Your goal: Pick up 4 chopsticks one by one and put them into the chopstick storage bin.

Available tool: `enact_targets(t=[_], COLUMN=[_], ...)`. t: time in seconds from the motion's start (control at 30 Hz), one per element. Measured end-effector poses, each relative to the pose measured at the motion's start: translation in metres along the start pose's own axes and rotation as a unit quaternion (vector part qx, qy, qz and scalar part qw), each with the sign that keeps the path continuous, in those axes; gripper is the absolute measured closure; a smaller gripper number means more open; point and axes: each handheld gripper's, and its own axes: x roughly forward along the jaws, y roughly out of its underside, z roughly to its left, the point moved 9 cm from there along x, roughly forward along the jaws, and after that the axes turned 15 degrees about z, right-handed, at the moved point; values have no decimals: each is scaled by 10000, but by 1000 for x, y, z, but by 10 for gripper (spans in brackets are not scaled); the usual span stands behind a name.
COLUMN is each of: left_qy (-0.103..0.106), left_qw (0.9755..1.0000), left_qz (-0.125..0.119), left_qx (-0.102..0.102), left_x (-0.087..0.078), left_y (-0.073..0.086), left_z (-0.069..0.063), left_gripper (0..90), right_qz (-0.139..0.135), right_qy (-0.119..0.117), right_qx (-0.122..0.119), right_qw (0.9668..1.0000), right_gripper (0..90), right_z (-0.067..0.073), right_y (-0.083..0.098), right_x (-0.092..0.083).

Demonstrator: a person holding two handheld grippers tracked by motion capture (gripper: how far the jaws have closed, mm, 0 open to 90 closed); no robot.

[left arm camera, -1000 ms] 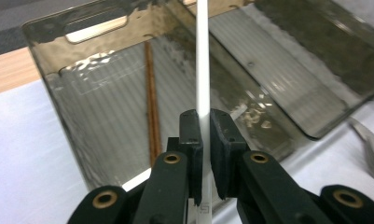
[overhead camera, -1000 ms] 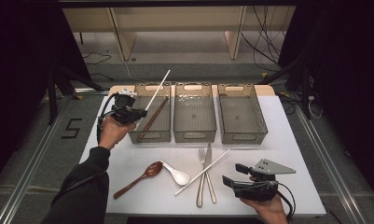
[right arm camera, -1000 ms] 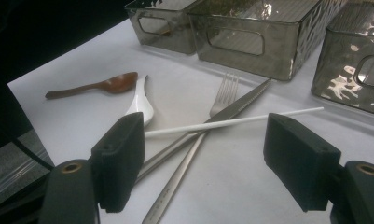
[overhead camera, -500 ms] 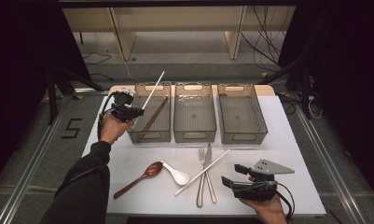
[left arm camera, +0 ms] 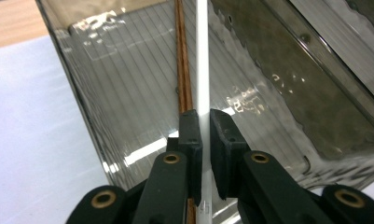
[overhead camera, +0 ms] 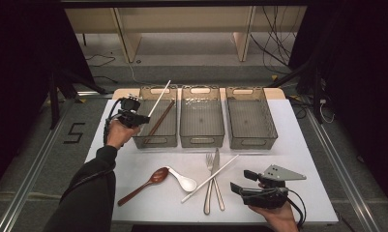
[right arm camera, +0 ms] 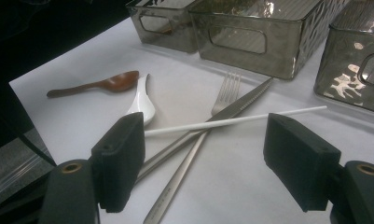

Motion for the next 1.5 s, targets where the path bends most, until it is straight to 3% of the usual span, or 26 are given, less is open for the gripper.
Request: enact_targets(t=[0.1,0.13,0.33,0.53,0.77,1.13,1.33,1.5], left_qy=[1,90,195,585,933,1210,1261,1276], left_qw=[10000,9998,9995,9982,9952,9902,9882,9868], left_qz=[73,173,132,-81,-280,-563,-545,-416], left_qx=[0,-37,-187,-119,1,412,679,905], left_x=[2,3,-5,-28,-42,-54,-55,-45], left_y=[2,3,5,8,17,37,43,49], left_z=[1,0,-3,-25,-55,-104,-127,-147], left_gripper=[822,816,576,438,295,247,235,224], right_qz=[10,8,4,0,-12,-30,-37,-64], right_qy=[-4,-1,3,6,10,19,20,20], right_qx=[12,2,12,19,17,39,30,5], right_qw=[10000,10000,10000,10000,10000,10000,10000,10000], right_gripper=[301,301,301,301,301,301,301,301], right_z=[0,0,0,0,0,-1,0,0], right_y=[0,0,0,0,0,0,0,0], right_x=[0,0,0,0,-1,-1,-2,-3])
